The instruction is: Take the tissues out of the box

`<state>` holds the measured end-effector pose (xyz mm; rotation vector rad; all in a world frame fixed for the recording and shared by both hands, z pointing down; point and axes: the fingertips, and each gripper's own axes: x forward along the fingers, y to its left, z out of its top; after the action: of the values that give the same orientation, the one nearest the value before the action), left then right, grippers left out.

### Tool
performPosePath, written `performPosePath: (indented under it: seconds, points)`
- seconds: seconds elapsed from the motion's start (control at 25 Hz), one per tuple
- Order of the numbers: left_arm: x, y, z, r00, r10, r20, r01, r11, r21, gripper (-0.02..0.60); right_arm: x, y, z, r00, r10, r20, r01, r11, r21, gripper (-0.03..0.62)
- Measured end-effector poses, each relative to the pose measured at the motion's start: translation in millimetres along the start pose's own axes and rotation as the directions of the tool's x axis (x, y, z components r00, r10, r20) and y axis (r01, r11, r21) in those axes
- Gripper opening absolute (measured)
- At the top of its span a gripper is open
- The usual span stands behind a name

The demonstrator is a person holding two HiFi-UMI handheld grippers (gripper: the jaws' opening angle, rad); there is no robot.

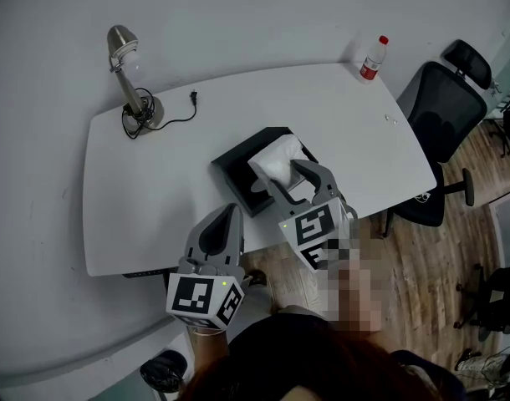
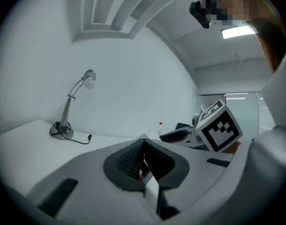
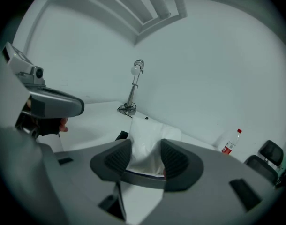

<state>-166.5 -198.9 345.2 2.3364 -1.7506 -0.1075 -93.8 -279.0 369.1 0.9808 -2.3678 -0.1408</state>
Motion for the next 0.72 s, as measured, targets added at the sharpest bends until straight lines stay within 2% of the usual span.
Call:
performPosePath:
  seconds: [0.24,0.72]
  points:
    - [-12.9,-19.3,2.6,1.000,0.000,0.020,0.000,1.000,0.017,0.021,-25.8,5.9,4.0,0.998,0.031,0.061,-0.031,1.000,-0.005,0.212]
    - [-37.8,-60.8,5.7,0.999,-0.001,0.038,-0.001,0.997,0.072,0.021,-83.2,7.8,3.4,0.990,0.008,0.144,-0.003,0.999,-0.037,0.210]
